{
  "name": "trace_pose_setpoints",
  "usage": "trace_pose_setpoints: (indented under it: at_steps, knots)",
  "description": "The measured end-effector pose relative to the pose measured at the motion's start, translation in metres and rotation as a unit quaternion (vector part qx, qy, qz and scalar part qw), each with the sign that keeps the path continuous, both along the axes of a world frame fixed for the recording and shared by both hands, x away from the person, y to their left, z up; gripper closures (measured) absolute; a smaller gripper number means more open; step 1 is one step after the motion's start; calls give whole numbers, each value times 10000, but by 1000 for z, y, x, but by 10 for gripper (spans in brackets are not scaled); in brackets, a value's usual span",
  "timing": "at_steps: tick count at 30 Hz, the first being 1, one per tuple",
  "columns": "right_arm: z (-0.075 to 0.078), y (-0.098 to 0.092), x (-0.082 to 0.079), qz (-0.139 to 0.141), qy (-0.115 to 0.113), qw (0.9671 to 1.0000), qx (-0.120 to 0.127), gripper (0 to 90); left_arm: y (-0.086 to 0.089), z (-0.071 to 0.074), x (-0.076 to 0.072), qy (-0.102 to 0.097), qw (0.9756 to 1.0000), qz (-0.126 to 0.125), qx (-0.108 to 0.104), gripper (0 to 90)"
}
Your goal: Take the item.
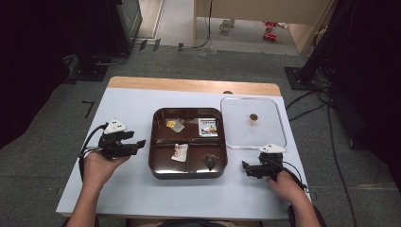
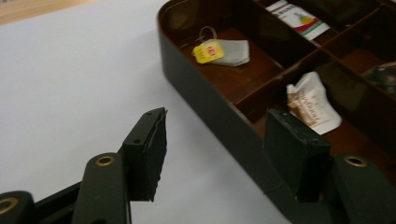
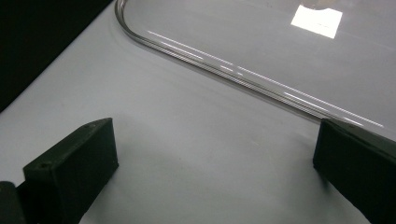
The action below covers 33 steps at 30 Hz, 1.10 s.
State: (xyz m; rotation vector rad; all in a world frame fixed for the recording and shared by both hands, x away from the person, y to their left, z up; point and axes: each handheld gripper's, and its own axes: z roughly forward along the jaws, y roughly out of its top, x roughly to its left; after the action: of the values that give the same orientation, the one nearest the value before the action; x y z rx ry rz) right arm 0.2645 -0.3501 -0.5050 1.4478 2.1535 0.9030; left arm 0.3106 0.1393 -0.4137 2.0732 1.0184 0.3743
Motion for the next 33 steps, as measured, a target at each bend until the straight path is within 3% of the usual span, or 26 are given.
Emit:
trace_pose_setpoints:
  at_steps: [3,4,13,16,21,31,33]
  knots:
    - [0,0,0,1,-1,10000,-1,0,-4,2,-1,-9,9998,-190,-63,413]
    - [0,0,0,2,-1,10000,-2,0,-8,2,-2,-28,9992,-378,-108,412]
    - [0,0,0,2,-1,10000,-2,0,-25,5,-4,-95,9971,-749,-103,417]
    - [0,0,0,3,-2,10000,-2,0,-37,5,-5,-106,9952,-973,-51,411]
    - [0,0,0,3,-2,10000,-1,0,-48,4,-3,-46,9938,-1108,-28,418]
    - [0,0,0,4,-2,10000,-1,0,-77,-5,-1,51,9871,-1597,-27,456]
    - [0,0,0,3,-1,10000,0,0,-79,-6,-1,47,9867,-1622,-4,456]
